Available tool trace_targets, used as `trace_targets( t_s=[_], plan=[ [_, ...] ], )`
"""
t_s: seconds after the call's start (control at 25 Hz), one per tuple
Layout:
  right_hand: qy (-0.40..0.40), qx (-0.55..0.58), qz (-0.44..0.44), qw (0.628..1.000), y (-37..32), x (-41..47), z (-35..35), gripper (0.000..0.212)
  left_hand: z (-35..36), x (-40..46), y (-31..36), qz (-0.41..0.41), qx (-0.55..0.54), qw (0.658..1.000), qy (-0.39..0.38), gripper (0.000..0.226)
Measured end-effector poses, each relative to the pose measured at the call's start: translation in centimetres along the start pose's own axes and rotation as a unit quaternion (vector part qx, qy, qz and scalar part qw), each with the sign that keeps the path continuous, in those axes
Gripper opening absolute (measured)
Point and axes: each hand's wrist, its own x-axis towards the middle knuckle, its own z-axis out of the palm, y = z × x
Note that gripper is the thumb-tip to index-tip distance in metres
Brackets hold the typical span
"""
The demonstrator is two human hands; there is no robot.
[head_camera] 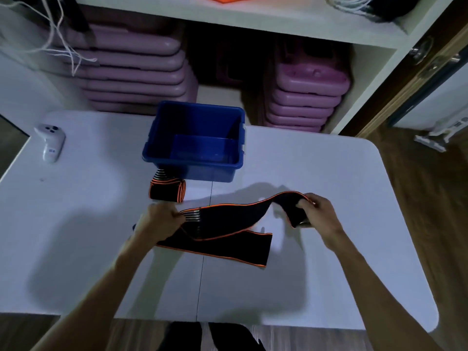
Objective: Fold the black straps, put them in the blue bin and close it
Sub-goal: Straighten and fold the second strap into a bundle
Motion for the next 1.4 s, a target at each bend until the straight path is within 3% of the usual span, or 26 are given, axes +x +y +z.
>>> trace_targets(
  t_s=[0.08, 0.2, 0.36, 0.52, 0.6, 0.68, 0.76, 0.88, 1.0, 1.2, 1.4],
  plan=[
    [-0.094, -0.010, 0.008, 0.995, -1.7, -0.7, 0.6, 0.017, -1.3, -0.3, -3.2, -0.033, 0.076, 0.996, 0.029, 0.017],
    [-0.153, -0.020, 0.031, 0.988, -2.0, -1.4, 2.8, 0.024, -1.9, -0.8, -5.8, -0.058, 0.081, 0.988, 0.121, 0.015],
    [-0.258, -0.067, 0.096, 0.959, 0.1, -2.7, 6.0, 0.018, -0.9, -0.3, -7.9, -0.058, 0.024, 0.986, 0.155, 0.039],
    [-0.212, -0.183, 0.075, 0.957, 2.2, -3.1, 7.4, 0.018, -0.2, 0.6, -9.1, -0.046, -0.012, 0.984, 0.174, 0.032],
    [-0.178, -0.270, 0.012, 0.946, 2.9, -3.4, 7.9, 0.025, -0.4, 0.7, -9.5, -0.037, -0.022, 0.980, 0.193, 0.022],
    [-0.132, -0.416, -0.081, 0.896, 3.6, -3.9, 8.6, 0.037, -0.6, 0.9, -9.9, -0.038, -0.029, 0.977, 0.207, 0.022],
    [-0.113, -0.482, -0.152, 0.855, 4.0, -4.3, 9.5, 0.049, -0.7, 1.1, -10.0, -0.051, -0.017, 0.981, 0.185, 0.032],
    [-0.110, -0.514, -0.232, 0.819, 4.7, -4.6, 10.6, 0.057, -0.5, 1.3, -10.7, -0.063, -0.050, 0.984, 0.160, 0.024],
    [-0.142, -0.520, -0.264, 0.800, 5.1, -5.0, 11.1, 0.072, -1.3, 1.5, -12.0, -0.090, -0.100, 0.971, 0.198, 0.008],
    [-0.183, -0.547, -0.289, 0.764, 4.7, -5.7, 13.3, 0.091, -3.4, 2.2, -14.6, -0.125, -0.123, 0.952, 0.252, 0.017],
    [-0.192, -0.516, -0.337, 0.764, 3.8, -6.9, 17.7, 0.087, -6.3, 3.5, -18.4, -0.192, -0.146, 0.930, 0.278, 0.016]
  ],
)
